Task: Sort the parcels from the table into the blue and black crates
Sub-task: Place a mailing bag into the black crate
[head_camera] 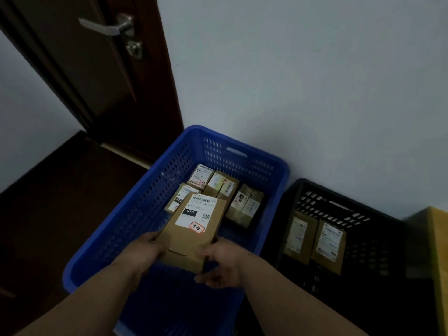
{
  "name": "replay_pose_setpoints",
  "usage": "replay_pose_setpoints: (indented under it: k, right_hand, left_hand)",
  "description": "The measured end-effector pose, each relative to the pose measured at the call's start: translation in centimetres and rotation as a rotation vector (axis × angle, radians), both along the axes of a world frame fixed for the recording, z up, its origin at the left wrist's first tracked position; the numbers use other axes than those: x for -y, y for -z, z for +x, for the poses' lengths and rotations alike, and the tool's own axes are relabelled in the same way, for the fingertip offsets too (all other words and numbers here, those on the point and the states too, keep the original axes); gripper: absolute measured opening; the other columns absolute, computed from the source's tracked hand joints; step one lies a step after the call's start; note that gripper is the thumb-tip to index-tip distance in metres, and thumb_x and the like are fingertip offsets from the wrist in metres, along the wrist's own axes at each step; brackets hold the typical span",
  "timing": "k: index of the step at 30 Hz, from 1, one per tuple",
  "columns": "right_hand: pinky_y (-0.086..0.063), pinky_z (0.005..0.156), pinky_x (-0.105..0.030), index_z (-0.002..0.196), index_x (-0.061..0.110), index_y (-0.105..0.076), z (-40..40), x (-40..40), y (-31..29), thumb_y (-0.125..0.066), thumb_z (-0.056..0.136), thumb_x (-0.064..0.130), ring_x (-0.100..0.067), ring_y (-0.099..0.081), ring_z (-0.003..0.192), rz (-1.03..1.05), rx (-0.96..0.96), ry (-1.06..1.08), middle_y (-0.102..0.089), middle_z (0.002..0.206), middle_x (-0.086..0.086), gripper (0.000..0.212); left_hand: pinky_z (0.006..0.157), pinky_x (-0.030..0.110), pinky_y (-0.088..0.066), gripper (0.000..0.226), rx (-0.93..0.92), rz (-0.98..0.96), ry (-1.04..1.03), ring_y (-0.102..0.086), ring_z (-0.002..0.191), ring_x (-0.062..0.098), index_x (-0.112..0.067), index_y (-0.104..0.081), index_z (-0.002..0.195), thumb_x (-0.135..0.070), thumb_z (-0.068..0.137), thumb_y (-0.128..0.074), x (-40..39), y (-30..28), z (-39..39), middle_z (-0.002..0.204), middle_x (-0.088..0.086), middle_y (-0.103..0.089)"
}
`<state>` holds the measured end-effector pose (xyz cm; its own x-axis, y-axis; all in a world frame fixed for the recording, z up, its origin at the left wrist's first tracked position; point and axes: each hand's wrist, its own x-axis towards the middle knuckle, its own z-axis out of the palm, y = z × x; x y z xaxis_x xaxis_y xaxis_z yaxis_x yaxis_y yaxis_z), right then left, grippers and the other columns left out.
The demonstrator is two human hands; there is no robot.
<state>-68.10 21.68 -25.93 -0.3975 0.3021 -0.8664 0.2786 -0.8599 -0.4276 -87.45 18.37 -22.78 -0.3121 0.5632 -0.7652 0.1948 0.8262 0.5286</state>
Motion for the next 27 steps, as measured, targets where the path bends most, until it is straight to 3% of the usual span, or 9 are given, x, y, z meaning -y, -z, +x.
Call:
replay_pose_setpoints:
  k: [3, 6, 8, 10, 16, 20, 24, 27]
  right_hand:
    - [-0.051, 0.062, -0.027, 0.122, 0.043, -0.042, -0.4, -1.8, 2.0, -0.057, 0.092, 0.026, -0.022, -0.072, 0.072, -0.022, 0.02, 0.033, -0.066, 0.109, -0.004, 0.038]
    - [-0.05, 0.06, -0.027, 0.13, 0.044, -0.034, -0.6, -3.6, 4.3, -0.053, 0.096, 0.021, -0.022, -0.071, 0.071, -0.041, 0.066, 0.093, -0.066, 0.11, -0.005, 0.046]
    - [-0.05, 0.057, -0.026, 0.136, 0.044, -0.03, -0.9, -4.5, 6.0, -0.052, 0.096, 0.019, -0.022, -0.07, 0.072, -0.036, 0.128, 0.153, -0.065, 0.113, -0.006, 0.052]
    - [-0.05, 0.054, -0.025, 0.139, 0.044, -0.027, -1.4, -5.2, 7.7, -0.052, 0.096, 0.018, -0.022, -0.068, 0.07, -0.028, 0.172, 0.218, -0.065, 0.113, -0.007, 0.056]
    - [-0.047, 0.053, -0.025, 0.145, 0.042, -0.022, -3.8, -8.4, 12.9, -0.052, 0.095, 0.015, -0.021, -0.065, 0.067, -0.031, 0.265, 0.373, -0.064, 0.106, -0.006, 0.064]
    - [-0.046, 0.055, -0.027, 0.148, 0.045, -0.018, -4.7, -11.2, 15.8, -0.052, 0.096, 0.015, -0.02, -0.064, 0.068, -0.01, 0.291, 0.448, -0.063, 0.107, -0.003, 0.07]
    - [-0.046, 0.056, -0.026, 0.149, 0.045, -0.019, -4.9, -14.1, 18.2, -0.051, 0.094, 0.01, -0.021, -0.062, 0.074, 0.066, 0.288, 0.478, -0.06, 0.111, 0.004, 0.072]
    - [-0.049, 0.055, -0.022, 0.151, 0.041, -0.021, -4.9, -15.6, 20.0, -0.049, 0.095, 0.003, -0.016, -0.058, 0.081, 0.149, 0.278, 0.472, -0.058, 0.129, 0.0, 0.073]
  left_hand:
    - [0.059, 0.028, -0.039, 0.036, 0.038, -0.057, 0.025, -0.052, 0.085, 0.017, -0.022, -0.051, 0.13, -0.013, 0.095, -0.055, -2.6, 2.1, -0.1, 0.099, 0.001, -0.056]
    - [0.059, 0.029, -0.043, 0.042, 0.052, -0.119, 0.107, -0.056, 0.088, 0.021, -0.02, -0.051, 0.132, -0.005, 0.093, -0.053, -5.5, 4.5, 0.0, 0.1, 0.006, -0.059]
    - [0.065, 0.035, -0.053, 0.051, 0.045, -0.138, 0.181, -0.061, 0.091, 0.026, -0.021, -0.047, 0.137, -0.002, 0.09, -0.053, -7.5, 6.4, -0.2, 0.105, 0.01, -0.062]
    - [0.08, 0.042, -0.058, 0.057, 0.056, -0.152, 0.242, -0.063, 0.095, 0.028, -0.02, -0.043, 0.142, 0.0, 0.089, -0.053, -9.4, 8.5, -0.6, 0.112, 0.011, -0.062]
    - [0.097, 0.04, -0.051, 0.063, 0.041, -0.15, 0.376, -0.055, 0.115, 0.028, -0.019, -0.031, 0.151, -0.003, 0.094, -0.052, -14.2, 14.9, -2.3, 0.143, 0.011, -0.047]
    - [0.087, 0.035, -0.056, 0.057, 0.067, -0.107, 0.371, -0.06, 0.104, 0.026, -0.019, -0.035, 0.148, -0.007, 0.095, -0.052, -17.2, 18.3, -2.3, 0.132, 0.01, -0.055]
    - [0.093, 0.041, -0.054, 0.052, 0.065, -0.06, 0.311, -0.06, 0.103, 0.026, -0.022, -0.045, 0.143, -0.01, 0.093, -0.051, -19.9, 21.1, -2.3, 0.124, 0.007, -0.06]
    - [0.1, 0.042, -0.049, 0.056, 0.094, -0.04, 0.32, -0.057, 0.113, 0.027, -0.028, -0.039, 0.146, -0.016, 0.094, -0.055, -21.6, 22.7, -1.9, 0.133, 0.005, -0.056]
